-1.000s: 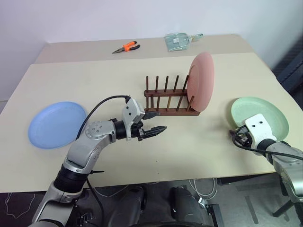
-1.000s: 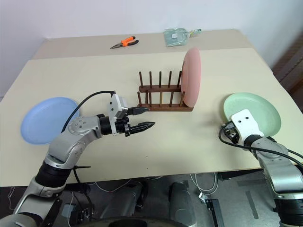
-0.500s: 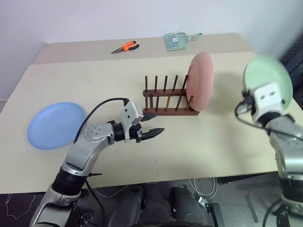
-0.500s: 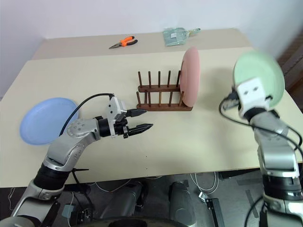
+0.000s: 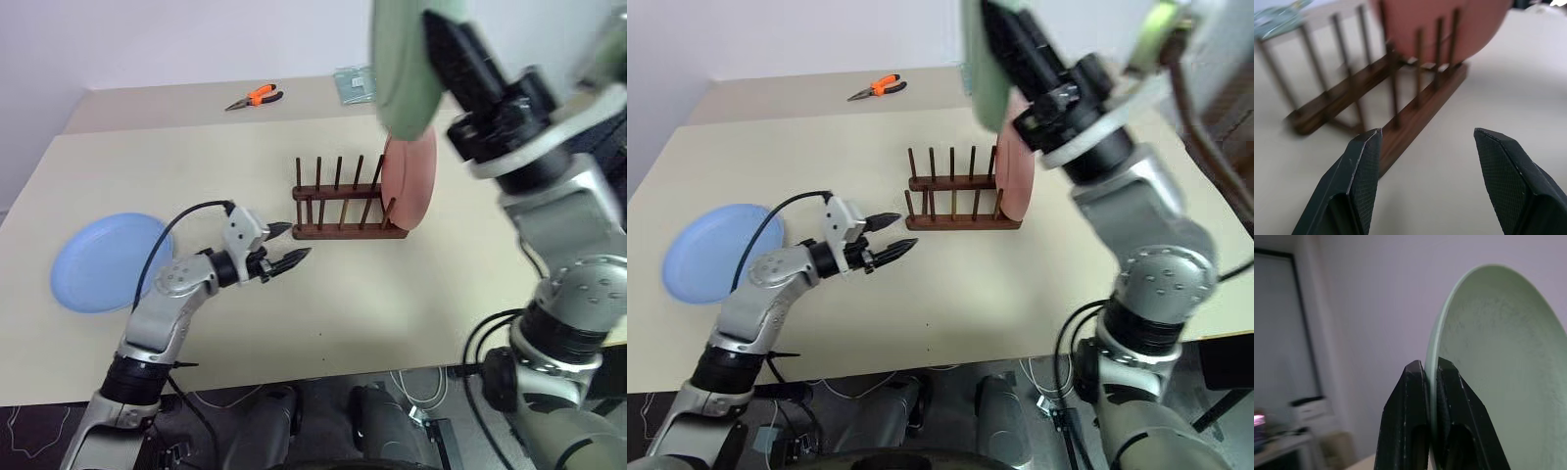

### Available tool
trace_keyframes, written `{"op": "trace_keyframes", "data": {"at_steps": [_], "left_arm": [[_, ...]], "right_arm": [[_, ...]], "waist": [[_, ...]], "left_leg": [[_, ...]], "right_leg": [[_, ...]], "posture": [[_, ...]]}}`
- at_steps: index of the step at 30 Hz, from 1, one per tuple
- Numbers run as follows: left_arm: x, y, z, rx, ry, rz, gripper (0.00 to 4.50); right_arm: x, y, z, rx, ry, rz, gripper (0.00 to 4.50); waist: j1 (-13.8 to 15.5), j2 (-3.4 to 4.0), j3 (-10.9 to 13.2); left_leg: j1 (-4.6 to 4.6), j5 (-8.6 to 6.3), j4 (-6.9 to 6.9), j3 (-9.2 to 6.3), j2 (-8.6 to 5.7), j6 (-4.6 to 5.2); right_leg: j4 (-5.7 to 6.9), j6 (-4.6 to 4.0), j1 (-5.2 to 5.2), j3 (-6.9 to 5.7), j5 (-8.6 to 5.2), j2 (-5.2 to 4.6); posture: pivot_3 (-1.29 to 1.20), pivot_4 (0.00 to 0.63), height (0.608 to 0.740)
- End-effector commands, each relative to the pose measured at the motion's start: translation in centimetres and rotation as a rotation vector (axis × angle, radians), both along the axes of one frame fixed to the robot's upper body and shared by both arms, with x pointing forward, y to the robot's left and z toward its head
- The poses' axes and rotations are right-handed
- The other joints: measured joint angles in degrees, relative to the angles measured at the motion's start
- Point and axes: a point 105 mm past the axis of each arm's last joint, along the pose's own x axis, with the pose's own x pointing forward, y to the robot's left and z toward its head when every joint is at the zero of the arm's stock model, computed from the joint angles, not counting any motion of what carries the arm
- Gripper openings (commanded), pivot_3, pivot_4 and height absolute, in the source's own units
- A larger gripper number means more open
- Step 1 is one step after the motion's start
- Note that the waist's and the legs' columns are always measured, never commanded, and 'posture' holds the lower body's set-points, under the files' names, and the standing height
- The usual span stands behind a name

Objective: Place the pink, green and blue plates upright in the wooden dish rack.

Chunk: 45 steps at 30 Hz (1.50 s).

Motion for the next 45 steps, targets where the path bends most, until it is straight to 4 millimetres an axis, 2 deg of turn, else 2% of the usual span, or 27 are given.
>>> {"op": "trace_keyframes", "data": {"at_steps": [1, 4, 16, 20, 22, 24, 29, 33, 35, 36, 38, 40, 42, 44, 45], "left_arm": [[0.0, 1.2, 1.1, 0.005, -0.062, 0.031, 3.08], [-0.1, 1.6, 1.2, 0.004, -0.065, 0.050, 3.08], [-0.6, 1.0, 1.1, -0.005, -0.059, 0.051, 3.08], [-0.5, 0.9, 1.0, -0.015, -0.041, 0.041, 3.08], [-0.6, 0.9, 1.0, -0.036, -0.016, 0.035, 3.61], [-0.5, 1.1, 1.1, -0.038, -0.017, 0.039, 4.42], [0.4, 2.7, 1.8, -0.034, -0.069, 0.140, 4.47], [2.3, 6.4, 3.6, -0.067, -0.154, 0.371, 4.47], [3.5, 9.6, 4.8, -0.078, -0.211, 0.574, 4.47], [3.9, 11.7, 5.4, -0.087, -0.225, 0.702, 4.49], [4.1, 16.1, 6.2, -0.084, -0.241, 0.962, 4.50], [3.6, 19.6, 6.1, -0.062, -0.219, 1.162, 4.50], [1.9, 24.3, 5.8, -0.110, -0.172, 1.421, 4.50], [0.2, 26.9, 5.2, -0.179, -0.115, 1.563, 4.50], [-0.4, 27.5, 4.8, -0.212, -0.080, 1.587, 4.50]], "right_arm": [[1.1, 1.2, -1.1, -0.020, 0.059, -0.019, 0.09], [2.8, 1.9, -3.2, -0.033, 0.159, -0.029, 0.09], [5.6, 0.4, -6.8, -0.028, 0.315, -0.101, 0.09], [6.0, 0.2, -7.0, -0.030, 0.326, -0.112, 1.41], [6.3, -0.2, -6.6, -0.064, 0.284, -0.167, 2.48], [6.3, -0.4, -5.9, -0.130, 0.208, -0.223, 3.53], [6.0, -0.7, -4.6, -0.359, -0.015, -0.341, 3.55], [6.2, -1.6, -3.3, -0.520, -0.189, -0.477, 3.55], [6.2, -1.7, -2.1, -0.525, -0.244, -0.488, 3.55], [5.8, -1.2, -1.7, -0.560, -0.301, -0.470, 3.80], [4.7, 0.7, -2.1, -0.689, -0.423, -0.408, 4.39], [4.2, 2.1, -3.1, -0.771, -0.477, -0.350, 4.46], [4.0, 3.5, -4.4, -0.815, -0.499, -0.312, 4.46], [4.0, 4.4, -5.7, -0.852, -0.515, -0.284, 4.46], [4.0, 4.8, -6.2, -0.859, -0.515, -0.267, 4.46]], "waist": [[0.3, 0.00, 0.0], [0.4, -0.01, 0.0], [0.5, 0.02, 0.0], [0.5, 0.02, 0.0], [0.5, 0.02, 0.0], [0.5, 0.02, 0.0], [0.5, 0.03, 0.0], [0.6, 0.01, 0.0], [0.6, 0.00, 0.0], [0.6, -0.01, 0.0], [0.6, -0.01, 0.0], [0.5, -0.07, 0.0], [0.2, -0.07, 0.0], [-0.1, -0.11, 0.0], [-0.1, -0.14, 0.0]], "left_leg": [[0.00, 0.00, 0.03, 0.00, -0.02, 0.00], [0.00, 0.00, 0.04, 0.00, -0.04, 0.00], [0.00, 0.00, 0.00, 0.02, -0.01, -0.02], [0.00, 0.00, 0.00, 0.02, -0.01, -0.02], [0.00, 0.00, 0.00, 0.02, -0.01, -0.02], [0.00, 0.00, 0.00, 0.02, -0.01, -0.02], [0.00, 0.00, 0.00, 0.06, -0.01, -0.02], [0.00, 0.00, 0.01, 0.06, 0.00, -0.02], [0.00, 0.00, 0.01, 0.06, 0.00, -0.02], [0.00, 0.01, 0.01, 0.08, 0.00, -0.03], [0.00, 0.01, 0.01, 0.07, 0.00, -0.04], [0.00, 0.00, -0.01, 0.08, 0.01, -0.05], [0.00, -0.02, -0.01, 0.08, 0.01, -0.07], [0.00, -0.01, 0.00, 0.07, 0.01, -0.07], [0.00, -0.01, 0.01, 0.07, 0.00, -0.08]], "right_leg": [[-0.01, 0.00, 0.01, 0.00, 0.00, 0.01], [-0.04, 0.03, 0.01, -0.01, 0.02, 0.04], [0.00, 0.06, -0.02, 0.01, 0.06, 0.08], [-0.01, 0.06, -0.02, 0.01, 0.06, 0.08], [0.00, 0.06, -0.02, 0.01, 0.06, 0.08], [0.00, 0.07, -0.02, 0.01, 0.06, 0.09], [-0.01, 0.07, -0.04, -0.02, 0.07, 0.09], [-0.01, 0.08, -0.04, -0.03, 0.07, 0.08], [-0.01, 0.08, -0.04, -0.03, 0.07, 0.07], [-0.01, 0.12, -0.04, -0.02, 0.09, 0.07], [-0.01, 0.19, -0.05, -0.02, 0.13, 0.08], [-0.01, 0.21, -0.06, -0.03, 0.14, 0.09], [-0.01, 0.23, -0.06, -0.03, 0.15, 0.10], [-0.01, 0.25, -0.06, -0.03, 0.17, 0.11], [-0.01, 0.27, -0.05, -0.04, 0.18, 0.11]], "posture": [[0.00, 0.150, 0.720], [0.00, 0.150, 0.720], [0.00, 0.150, 0.720], [0.00, 0.150, 0.720], [0.00, 0.150, 0.720], [0.00, 0.150, 0.720], [0.00, 0.150, 0.720], [0.00, 0.150, 0.720], [0.00, 0.150, 0.720], [0.00, 0.150, 0.720], [0.00, 0.150, 0.720], [0.00, 0.150, 0.720], [0.00, 0.150, 0.720], [0.00, 0.150, 0.720], [0.00, 0.150, 0.720]]}}
